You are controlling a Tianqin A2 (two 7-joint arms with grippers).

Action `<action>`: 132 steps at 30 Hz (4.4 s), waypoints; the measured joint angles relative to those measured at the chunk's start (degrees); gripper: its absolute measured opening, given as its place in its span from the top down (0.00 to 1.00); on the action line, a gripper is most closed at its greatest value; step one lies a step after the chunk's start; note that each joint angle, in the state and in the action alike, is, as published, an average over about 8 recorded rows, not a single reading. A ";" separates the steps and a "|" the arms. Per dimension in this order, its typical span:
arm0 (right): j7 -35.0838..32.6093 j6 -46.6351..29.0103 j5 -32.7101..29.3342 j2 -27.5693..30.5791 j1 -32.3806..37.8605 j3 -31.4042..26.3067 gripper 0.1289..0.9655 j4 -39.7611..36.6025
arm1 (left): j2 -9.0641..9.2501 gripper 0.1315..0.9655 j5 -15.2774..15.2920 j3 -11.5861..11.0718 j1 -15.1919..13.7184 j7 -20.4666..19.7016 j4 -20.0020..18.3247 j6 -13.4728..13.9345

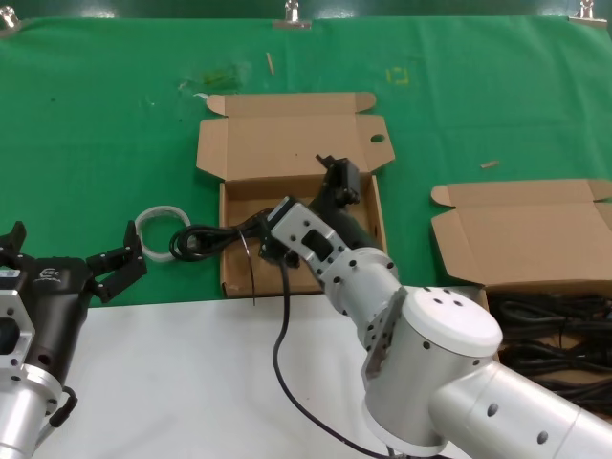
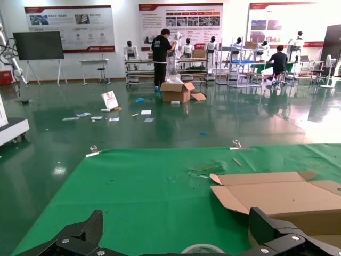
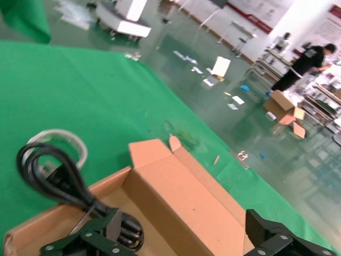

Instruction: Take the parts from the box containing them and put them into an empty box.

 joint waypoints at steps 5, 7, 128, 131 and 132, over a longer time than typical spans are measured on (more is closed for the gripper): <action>4.24 -2.25 -3.37 0.00 -2.54 3.64 0.17 1.13 | 0.00 0.00 0.00 0.00 0.00 0.00 0.00 0.00; 6.02 -3.21 -4.78 0.00 -3.61 5.18 0.13 1.60 | 0.00 0.00 0.00 0.00 0.00 0.00 0.00 0.00; 61.69 -32.93 -49.06 -0.09 -37.06 53.04 0.00 16.40 | 0.00 0.00 -0.02 0.00 0.00 0.02 0.00 0.00; 61.69 -32.93 -49.06 -0.09 -37.06 53.04 0.00 16.40 | 0.00 0.00 -0.02 0.00 0.00 0.02 0.00 0.00; 61.69 -32.93 -49.06 -0.09 -37.06 53.04 0.00 16.40 | 0.00 0.00 -0.02 0.00 0.00 0.02 0.00 0.00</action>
